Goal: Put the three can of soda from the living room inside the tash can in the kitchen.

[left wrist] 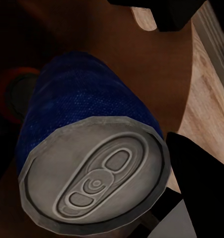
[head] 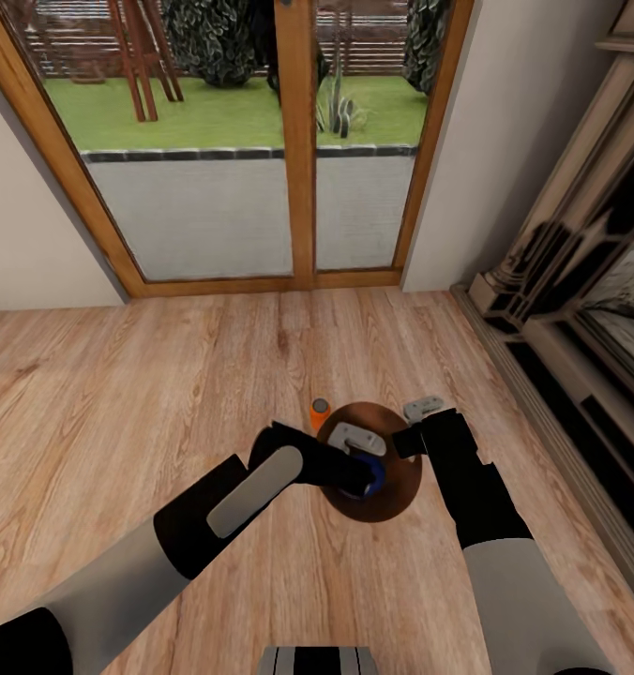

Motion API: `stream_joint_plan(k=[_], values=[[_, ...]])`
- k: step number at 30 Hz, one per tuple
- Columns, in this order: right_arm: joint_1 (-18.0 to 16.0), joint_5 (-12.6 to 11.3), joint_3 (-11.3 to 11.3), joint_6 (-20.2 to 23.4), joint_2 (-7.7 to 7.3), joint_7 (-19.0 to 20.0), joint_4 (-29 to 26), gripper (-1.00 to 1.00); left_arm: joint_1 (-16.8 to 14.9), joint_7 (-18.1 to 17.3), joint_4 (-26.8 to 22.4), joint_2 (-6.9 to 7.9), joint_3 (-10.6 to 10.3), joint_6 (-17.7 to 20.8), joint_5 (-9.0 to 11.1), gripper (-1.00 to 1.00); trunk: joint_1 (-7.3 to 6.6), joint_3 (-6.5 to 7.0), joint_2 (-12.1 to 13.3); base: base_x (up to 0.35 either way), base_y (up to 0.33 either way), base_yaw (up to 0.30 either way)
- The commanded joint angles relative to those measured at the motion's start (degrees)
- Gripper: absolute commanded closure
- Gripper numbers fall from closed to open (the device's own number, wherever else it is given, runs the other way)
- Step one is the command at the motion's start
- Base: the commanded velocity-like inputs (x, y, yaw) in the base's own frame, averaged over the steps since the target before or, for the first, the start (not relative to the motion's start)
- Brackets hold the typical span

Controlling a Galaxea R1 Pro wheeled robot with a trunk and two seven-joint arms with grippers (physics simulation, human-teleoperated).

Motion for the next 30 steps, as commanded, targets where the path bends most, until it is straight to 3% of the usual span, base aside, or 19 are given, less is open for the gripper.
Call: stream_joint_plan(k=[1, 5, 6, 21, 24, 29, 30], values=[[-0.04, -0.38, 0.03, 0.34, 0.02, 0.55, -0.06, 1.00, -0.04, 0.59, 0.13, -0.01, -0.43, -0.10, 0.56, 1.00, -0.01, -0.04, -0.02, 0.000, 0.000, 0.000], [-0.04, -0.38, 0.03, 0.34, 0.02, 0.55, -0.06, 1.00, -0.04, 0.57, 0.35, -0.01, -0.99, -0.33, 0.55, 1.00, -0.01, -0.04, -0.02, 0.000, 0.000, 0.000], [-0.04, -0.38, 0.03, 0.34, 0.02, 0.55, -0.06, 1.00, -0.04, 0.61, 0.37, -0.01, -1.03, -0.35, 0.55, -1.00, -0.01, -0.04, -0.02, 0.000, 0.000, 0.000], [-0.04, -0.39, 0.03, 0.34, 0.02, 0.55, -0.06, 1.00, -0.04, 0.67, -0.66, 0.34, -1.49, -0.39, 0.63, -1.00, -0.01, -0.04, -0.02, 0.000, 0.000, 0.000], [-0.04, -0.39, 0.03, 0.34, -0.02, 0.55, -0.06, 1.00, 0.09, 0.58, -3.54, 0.64, -1.49, -0.35, 0.67, -1.00, -0.01, -0.04, -0.02, 0.000, 0.000, 0.000], [-0.04, -0.39, 0.03, 0.34, -0.03, 0.55, -0.06, 1.00, 4.50, 0.18, -10.08, 1.14, -1.25, -0.33, 0.69, -1.00, -0.01, -0.04, -0.02, 0.000, 0.000, 0.000], [-0.04, -0.39, 0.00, 0.34, -0.08, 0.55, -0.03, 1.00, 6.43, -0.05, -11.60, 1.89, -1.20, -0.29, 0.71, -1.00, -0.01, -0.04, -0.02, 0.000, 0.000, 0.000]])
